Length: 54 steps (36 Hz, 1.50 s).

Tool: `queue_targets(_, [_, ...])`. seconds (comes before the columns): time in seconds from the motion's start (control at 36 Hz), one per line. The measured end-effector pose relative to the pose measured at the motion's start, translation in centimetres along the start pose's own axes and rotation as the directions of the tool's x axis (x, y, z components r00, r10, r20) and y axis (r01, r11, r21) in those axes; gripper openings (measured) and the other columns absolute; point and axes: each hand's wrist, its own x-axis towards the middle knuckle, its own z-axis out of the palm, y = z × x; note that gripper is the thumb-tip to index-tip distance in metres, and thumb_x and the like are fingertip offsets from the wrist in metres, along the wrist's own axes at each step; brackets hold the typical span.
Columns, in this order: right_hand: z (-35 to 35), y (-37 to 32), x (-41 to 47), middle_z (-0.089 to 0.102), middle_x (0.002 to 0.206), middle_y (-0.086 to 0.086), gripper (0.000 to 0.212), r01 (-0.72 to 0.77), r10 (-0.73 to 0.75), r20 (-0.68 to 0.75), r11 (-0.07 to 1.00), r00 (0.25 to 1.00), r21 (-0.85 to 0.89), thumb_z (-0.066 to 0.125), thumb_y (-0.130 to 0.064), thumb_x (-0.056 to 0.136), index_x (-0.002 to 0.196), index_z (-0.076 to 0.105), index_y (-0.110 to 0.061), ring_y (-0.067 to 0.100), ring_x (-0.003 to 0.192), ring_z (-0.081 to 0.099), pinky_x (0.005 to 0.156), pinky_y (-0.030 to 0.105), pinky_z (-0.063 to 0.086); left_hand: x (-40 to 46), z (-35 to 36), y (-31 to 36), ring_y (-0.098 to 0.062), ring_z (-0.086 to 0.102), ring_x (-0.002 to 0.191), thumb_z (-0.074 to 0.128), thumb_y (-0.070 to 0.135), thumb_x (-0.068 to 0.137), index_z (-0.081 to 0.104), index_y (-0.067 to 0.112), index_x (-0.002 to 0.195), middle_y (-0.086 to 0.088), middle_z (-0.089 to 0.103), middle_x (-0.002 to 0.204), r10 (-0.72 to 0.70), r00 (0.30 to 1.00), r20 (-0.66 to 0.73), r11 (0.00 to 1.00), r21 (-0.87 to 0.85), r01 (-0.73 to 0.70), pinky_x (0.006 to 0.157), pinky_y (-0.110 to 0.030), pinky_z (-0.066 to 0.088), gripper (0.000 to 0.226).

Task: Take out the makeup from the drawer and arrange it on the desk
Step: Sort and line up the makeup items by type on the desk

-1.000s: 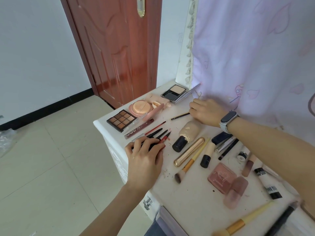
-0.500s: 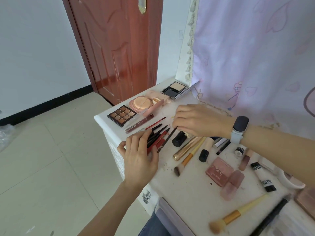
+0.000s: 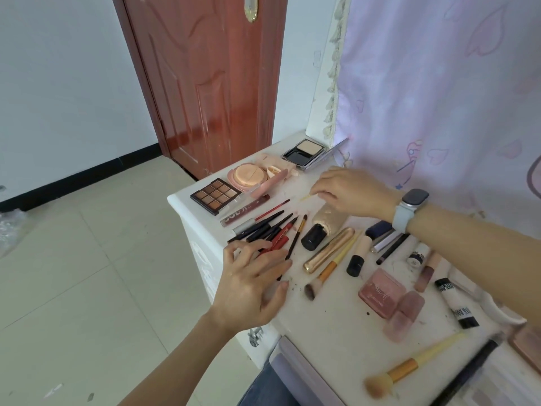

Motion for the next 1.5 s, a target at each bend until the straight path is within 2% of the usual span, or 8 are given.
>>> queue_targets(0.17, [2.1, 3.6, 1.0, 0.049, 0.129, 0.002, 0.038, -0.122, 0.139, 0.075, 0.972, 0.987, -0.199, 0.038, -0.013, 0.097, 0.133, 0.050, -0.020, 0.022, 0.120, 0.039, 0.095, 0.034, 0.035, -0.4, -0.2, -0.5, -0.017, 0.056, 0.109, 0.053, 0.029, 0.084, 0.074, 0.014, 0.094, 0.006, 0.071, 0.103, -0.010, 1.000, -0.013, 1.000, 0.027, 0.010, 0.093, -0.039, 0.031, 0.028])
queue_targets(0.39, [2.4, 5.5, 2.2, 0.056, 0.110, 0.004, 0.019, -0.091, 0.118, 0.100, 0.966, 0.988, -0.241, 0.041, -0.015, 0.096, 0.104, 0.058, -0.012, 0.020, 0.107, 0.044, 0.082, 0.042, 0.045, 0.1, -1.0, -0.9, -0.019, 0.054, 0.109, 0.052, 0.026, 0.082, 0.076, 0.015, 0.090, 0.004, 0.070, 0.106, 0.099, 0.994, 0.054, 0.994, 0.036, -0.101, 0.094, -0.037, 0.028, 0.027])
queue_targets(0.56, [2.4, 5.5, 1.9, 0.054, 0.106, 0.004, 0.016, 0.013, 0.039, 0.134, 0.931, 0.990, -0.365, 0.040, -0.008, 0.094, 0.103, 0.052, -0.011, 0.020, 0.103, 0.044, 0.074, 0.034, 0.043, 0.3, -1.1, -1.0, -0.018, 0.055, 0.107, 0.054, 0.027, 0.081, 0.076, 0.013, 0.086, 0.006, 0.071, 0.101, 0.079, 0.996, 0.045, 0.995, 0.052, -0.081, 0.092, -0.036, 0.029, 0.027])
queue_targets(0.75, [0.0, 5.4, -0.3, 0.057, 0.099, 0.010, 0.011, -0.072, 0.064, -0.039, 0.965, 0.997, -0.253, 0.044, -0.012, 0.096, 0.097, 0.053, -0.007, 0.026, 0.095, 0.049, 0.069, 0.038, 0.042, -0.6, -0.9, -0.6, -0.019, 0.055, 0.108, 0.052, 0.030, 0.082, 0.074, 0.013, 0.097, 0.003, 0.070, 0.107, 0.046, 0.997, 0.059, 0.997, 0.066, -0.050, 0.092, -0.038, 0.031, 0.032])
queue_targets(0.89, [-2.1, 1.1, -2.6, 0.059, 0.084, 0.007, 0.016, 0.124, -0.172, -0.266, 0.974, 0.949, -0.188, 0.046, -0.014, 0.093, 0.086, 0.058, -0.006, 0.026, 0.079, 0.054, 0.061, 0.033, 0.044, -1.5, -0.8, -0.2, -0.018, 0.054, 0.109, 0.053, 0.029, 0.082, 0.072, 0.011, 0.104, 0.002, 0.068, 0.113, -0.009, 1.000, 0.015, 0.997, 0.072, 0.008, 0.091, -0.039, 0.033, 0.035])
queue_targets(1.06, [-1.8, -4.5, -4.1, 0.063, 0.087, 0.005, 0.026, 0.392, -0.443, -0.160, 0.878, 0.882, -0.273, 0.041, -0.019, 0.096, 0.087, 0.063, -0.009, 0.024, 0.077, 0.058, 0.063, 0.034, 0.048, -2.3, -1.4, 0.2, -0.016, 0.054, 0.106, 0.053, 0.028, 0.082, 0.068, 0.009, 0.109, -0.001, 0.067, 0.110, -0.141, 0.988, -0.057, 0.988, 0.058, 0.144, 0.089, -0.035, 0.031, 0.036])
queue_targets(1.19, [-0.7, -7.1, -4.1, 0.063, 0.085, 0.003, 0.015, 0.446, -0.498, -0.157, 0.851, 0.853, -0.278, 0.053, -0.010, 0.092, 0.083, 0.064, -0.010, 0.022, 0.078, 0.058, 0.059, 0.031, 0.045, -2.5, -2.0, 0.6, -0.013, 0.054, 0.091, 0.058, 0.038, 0.083, 0.057, 0.019, 0.111, 0.004, 0.065, 0.089, -0.206, 0.973, -0.108, 0.977, 0.036, 0.211, 0.085, -0.033, 0.031, 0.034])
queue_targets(1.5, [0.5, -9.5, -4.2, 0.063, 0.082, 0.002, 0.010, 0.447, -0.500, -0.211, 0.858, 0.840, -0.252, 0.060, -0.008, 0.087, 0.080, 0.066, -0.010, 0.020, 0.076, 0.058, 0.061, 0.027, 0.042, -2.3, -2.6, 1.8, -0.008, 0.053, 0.070, 0.066, 0.029, 0.084, 0.073, 0.010, 0.087, 0.008, 0.065, 0.070, -0.134, 0.961, -0.241, 0.988, 0.040, 0.148, 0.072, -0.033, 0.037, 0.021])
